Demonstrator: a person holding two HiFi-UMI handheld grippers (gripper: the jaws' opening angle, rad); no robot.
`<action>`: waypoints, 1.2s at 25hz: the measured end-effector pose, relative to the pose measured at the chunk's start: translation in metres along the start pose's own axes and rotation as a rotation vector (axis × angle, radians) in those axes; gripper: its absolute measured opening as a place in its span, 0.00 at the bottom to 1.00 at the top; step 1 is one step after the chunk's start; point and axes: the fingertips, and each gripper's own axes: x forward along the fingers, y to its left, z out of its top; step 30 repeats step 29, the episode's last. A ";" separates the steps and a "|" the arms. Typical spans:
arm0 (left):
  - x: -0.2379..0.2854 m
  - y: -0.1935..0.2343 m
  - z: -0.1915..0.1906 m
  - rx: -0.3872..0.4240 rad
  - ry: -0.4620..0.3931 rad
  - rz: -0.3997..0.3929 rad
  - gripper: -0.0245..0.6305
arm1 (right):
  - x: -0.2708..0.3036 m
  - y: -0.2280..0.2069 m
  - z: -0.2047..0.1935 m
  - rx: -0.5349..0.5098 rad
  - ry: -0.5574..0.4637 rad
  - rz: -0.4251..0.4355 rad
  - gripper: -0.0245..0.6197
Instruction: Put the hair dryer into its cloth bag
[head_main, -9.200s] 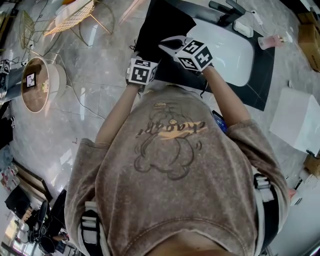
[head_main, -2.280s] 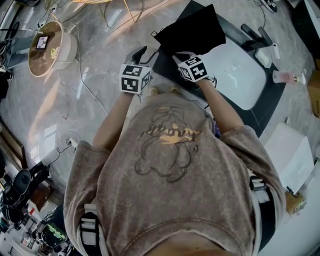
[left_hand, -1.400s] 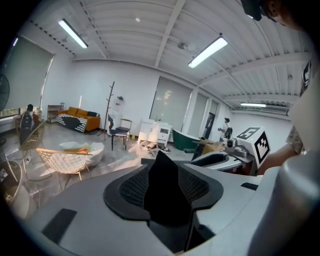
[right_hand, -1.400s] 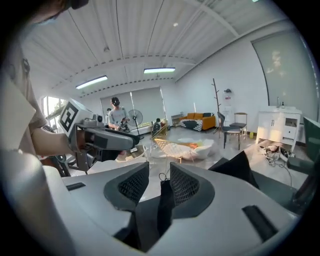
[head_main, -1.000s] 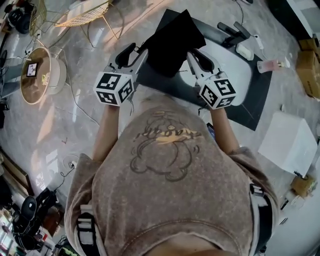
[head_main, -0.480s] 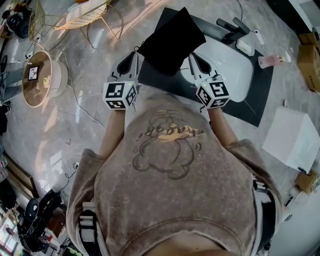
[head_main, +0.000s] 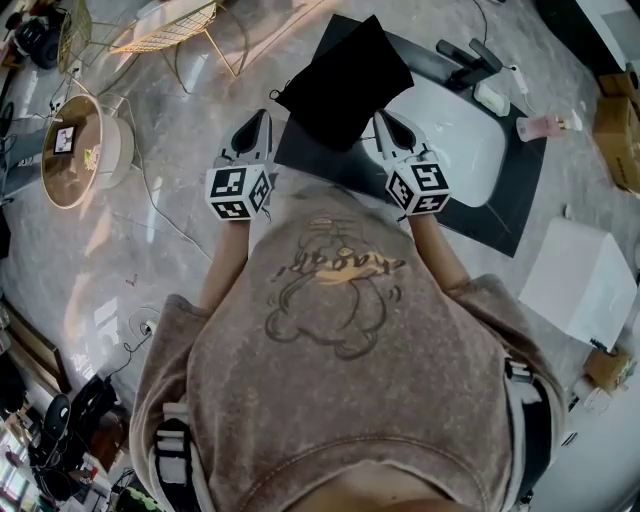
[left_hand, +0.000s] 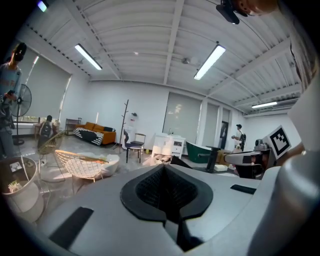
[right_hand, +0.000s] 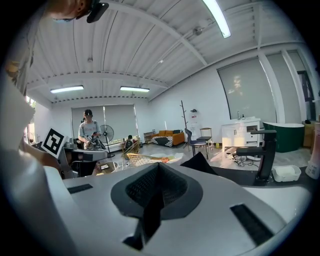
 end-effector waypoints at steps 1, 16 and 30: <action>0.000 0.000 0.002 0.002 -0.003 0.001 0.07 | 0.000 0.001 0.000 -0.001 0.000 0.002 0.04; -0.005 0.009 0.014 -0.016 -0.010 0.032 0.07 | 0.006 0.004 0.006 -0.003 -0.009 -0.013 0.04; -0.001 0.008 0.005 -0.022 0.022 0.037 0.07 | 0.008 0.007 -0.002 -0.013 0.020 -0.008 0.04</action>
